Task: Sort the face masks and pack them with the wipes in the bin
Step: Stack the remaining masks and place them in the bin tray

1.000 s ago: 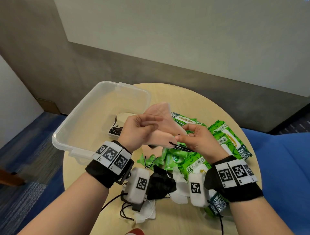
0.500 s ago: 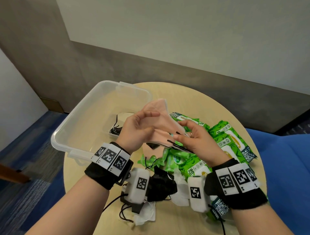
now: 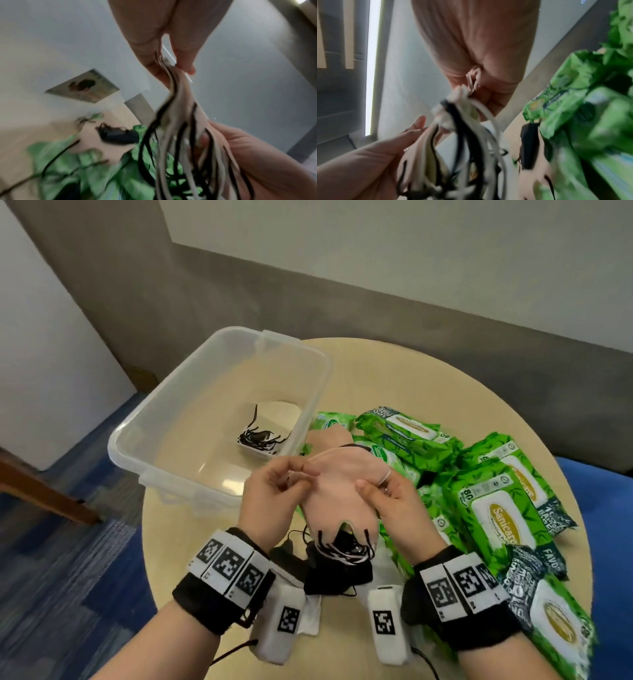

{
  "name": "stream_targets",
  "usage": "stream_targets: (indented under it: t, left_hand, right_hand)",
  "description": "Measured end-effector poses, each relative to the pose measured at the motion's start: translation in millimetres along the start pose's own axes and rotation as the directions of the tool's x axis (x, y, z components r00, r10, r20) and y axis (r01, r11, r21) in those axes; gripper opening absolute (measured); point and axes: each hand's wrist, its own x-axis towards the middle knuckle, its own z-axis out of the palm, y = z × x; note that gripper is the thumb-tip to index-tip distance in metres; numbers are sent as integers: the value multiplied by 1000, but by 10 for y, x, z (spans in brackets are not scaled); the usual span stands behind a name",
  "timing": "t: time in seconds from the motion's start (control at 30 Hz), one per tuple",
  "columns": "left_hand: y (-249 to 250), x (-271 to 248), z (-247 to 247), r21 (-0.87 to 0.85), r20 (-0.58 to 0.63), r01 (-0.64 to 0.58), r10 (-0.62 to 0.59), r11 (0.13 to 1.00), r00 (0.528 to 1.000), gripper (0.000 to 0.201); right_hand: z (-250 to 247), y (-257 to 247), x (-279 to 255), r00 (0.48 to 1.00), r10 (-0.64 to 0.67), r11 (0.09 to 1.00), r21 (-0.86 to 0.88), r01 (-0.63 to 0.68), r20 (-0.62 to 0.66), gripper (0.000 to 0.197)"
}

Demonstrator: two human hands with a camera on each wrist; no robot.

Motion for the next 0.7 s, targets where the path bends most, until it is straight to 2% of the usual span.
stream_targets:
  t: [0.07, 0.2, 0.27, 0.3, 0.37, 0.43, 0.5, 0.57, 0.63, 0.7]
  left_hand:
    - [-90, -128, 95, 17, -71, -13, 14, 1000, 997, 44]
    - [-291, -347, 200, -4, -48, -3, 3, 1000, 999, 34]
    - [-434, -366, 158, -5, -75, -7, 7, 1000, 997, 33]
    - [-495, -370, 133, -1, -92, -9, 9, 1000, 996, 33]
    - [-593, -365, 103, 33, -106, -25, 28, 999, 994, 36]
    - [-669, -365, 85, 68, -100, -32, 39, 997, 994, 42]
    - [-735, -357, 61, 71, -99, -39, 46, 997, 994, 44]
    - [-791, -355, 35, 74, -96, -57, 64, 996, 993, 41]
    - [-839, -366, 5, 82, -89, -83, 90, 993, 992, 40]
    - [-878, -396, -30, 66, -82, -94, 99, 993, 992, 39]
  right_hand:
    - [71, 165, 16, 1000, 16, 1000, -1, -16, -20, 26]
    - [206, 411, 34, 998, 55, 999, 0, -55, -19, 23]
    - [184, 471, 71, 996, 90, 995, 35, -89, -8, 17]
    - [164, 482, 98, 995, 95, 995, 11, -94, -10, 14]
    - [98, 494, 218, 997, 48, 978, -198, -60, -64, 10]
    - [39, 470, 368, 993, -46, 860, -510, -16, -109, 9]
    - [6, 419, 532, 990, -121, 645, -764, 26, -68, 32]
    - [24, 379, 666, 999, -34, 442, -897, 16, 1, 54]
    - [49, 429, 787, 994, 106, 261, -965, -17, 11, 70]
    - [50, 539, 890, 980, 197, 139, -989, -49, -21, 70]
